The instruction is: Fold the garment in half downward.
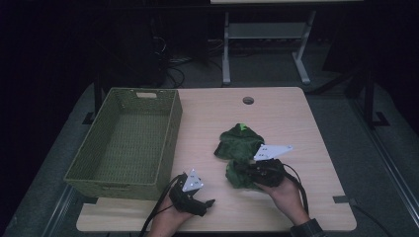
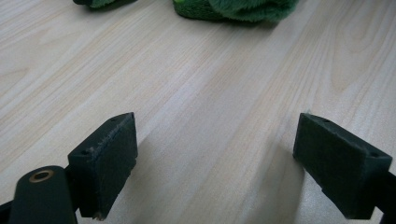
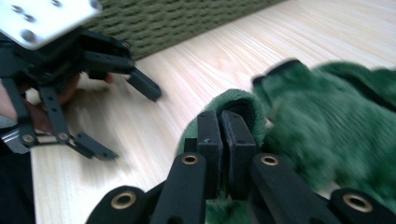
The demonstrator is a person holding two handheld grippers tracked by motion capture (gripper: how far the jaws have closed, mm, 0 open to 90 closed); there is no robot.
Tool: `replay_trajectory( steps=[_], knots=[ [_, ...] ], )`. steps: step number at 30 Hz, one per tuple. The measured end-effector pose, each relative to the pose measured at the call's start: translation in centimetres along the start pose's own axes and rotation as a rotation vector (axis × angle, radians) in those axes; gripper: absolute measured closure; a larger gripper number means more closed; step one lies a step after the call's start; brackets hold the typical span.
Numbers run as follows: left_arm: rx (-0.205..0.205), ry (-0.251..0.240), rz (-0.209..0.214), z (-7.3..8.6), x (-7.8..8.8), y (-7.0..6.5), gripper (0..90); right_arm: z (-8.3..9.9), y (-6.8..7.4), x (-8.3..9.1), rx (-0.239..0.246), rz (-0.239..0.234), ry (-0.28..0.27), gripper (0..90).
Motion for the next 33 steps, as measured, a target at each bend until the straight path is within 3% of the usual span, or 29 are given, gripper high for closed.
replay_trajectory(
  steps=[4,8,11,14,17,21,26,33],
  knots=[
    [0.004,0.000,0.001,0.0,0.0,0.0,13.0,1.4,-1.2,0.4,-0.044,0.045,0.033,84.1],
    [0.006,0.002,0.004,0.0,0.0,0.0,13.0,2.4,-2.4,0.9,-0.051,0.128,0.075,80.3],
    [0.009,0.002,0.001,0.0,-0.1,0.0,13.0,2.3,-2.9,1.9,-0.056,0.175,0.065,81.2],
    [0.008,0.002,-0.002,-0.1,-0.2,0.1,12.9,1.6,-2.7,2.2,-0.048,0.167,0.027,83.4],
    [0.007,0.003,-0.003,-0.1,-0.2,0.1,12.8,1.2,-2.3,1.5,-0.026,0.157,0.026,84.8],
    [0.003,0.006,-0.002,-0.1,-0.2,0.1,12.8,2.1,-3.0,-0.8,-0.043,0.147,0.104,86.2],
    [0.007,0.007,-0.001,-0.1,-0.2,0.1,12.8,3.9,-3.5,-2.2,-0.052,0.143,0.201,86.5],
    [0.004,0.007,-0.001,-0.1,-0.2,0.1,12.8,3.5,-3.5,-1.1,-0.066,0.157,0.155,78.6]
  ],
)
Point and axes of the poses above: each handheld gripper's, and its own axes: x roughly backward along the jaws, z roughly out of its underside, y roughly to its left, the point moved 3 cm from there along -x, roughly forward along the jaws, and after that the axes turned 8 degrees about -y, right-handed, at the moved point
